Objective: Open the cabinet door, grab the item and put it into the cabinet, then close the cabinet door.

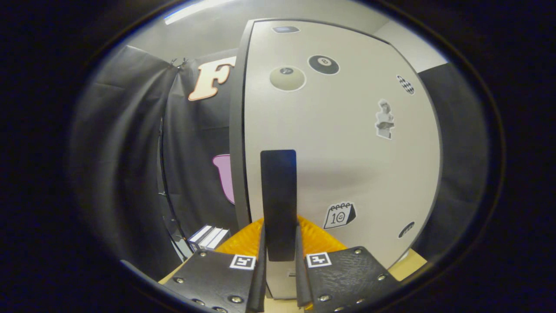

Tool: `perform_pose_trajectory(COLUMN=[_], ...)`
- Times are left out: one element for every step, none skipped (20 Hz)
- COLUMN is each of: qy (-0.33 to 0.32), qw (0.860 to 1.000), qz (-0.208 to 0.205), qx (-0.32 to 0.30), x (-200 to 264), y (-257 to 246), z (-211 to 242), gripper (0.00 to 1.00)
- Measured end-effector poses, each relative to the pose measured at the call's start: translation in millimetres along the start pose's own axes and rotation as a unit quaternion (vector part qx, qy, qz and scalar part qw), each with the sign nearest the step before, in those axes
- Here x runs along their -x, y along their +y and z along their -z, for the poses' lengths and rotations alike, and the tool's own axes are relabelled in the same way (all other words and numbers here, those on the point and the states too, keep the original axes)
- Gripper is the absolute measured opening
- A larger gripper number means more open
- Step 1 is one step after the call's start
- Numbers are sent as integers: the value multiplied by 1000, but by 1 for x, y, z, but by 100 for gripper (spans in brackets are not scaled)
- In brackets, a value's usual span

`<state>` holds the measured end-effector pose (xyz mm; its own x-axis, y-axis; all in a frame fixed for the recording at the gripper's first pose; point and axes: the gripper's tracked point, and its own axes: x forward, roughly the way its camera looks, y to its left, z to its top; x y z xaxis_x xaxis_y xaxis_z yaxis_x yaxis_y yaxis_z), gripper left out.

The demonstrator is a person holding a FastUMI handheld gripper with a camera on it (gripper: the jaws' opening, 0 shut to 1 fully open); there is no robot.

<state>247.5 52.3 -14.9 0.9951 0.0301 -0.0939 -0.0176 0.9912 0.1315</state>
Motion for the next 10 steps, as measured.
perform_pose_trajectory(qy=[-1,-1,2,1,3,5,5,5,4,4], qw=[1000,1000,1000,1000,1000,1000,1000,1000,1000,1000], qz=[0,-1,0,0,2,7,12,15,17,18], qx=[1,1,-2,-1,1,2,0,0,-3,-4], x=[0,1,3,6,10,18,21,22,26,30], y=[0,-1,-1,-2,-3,-4,-5,-6,-7,-9], z=[-2,-1,0,0,0,-1,-2,-1,0,0], gripper=[19,19,19,19,19,19,19,19,19,19])
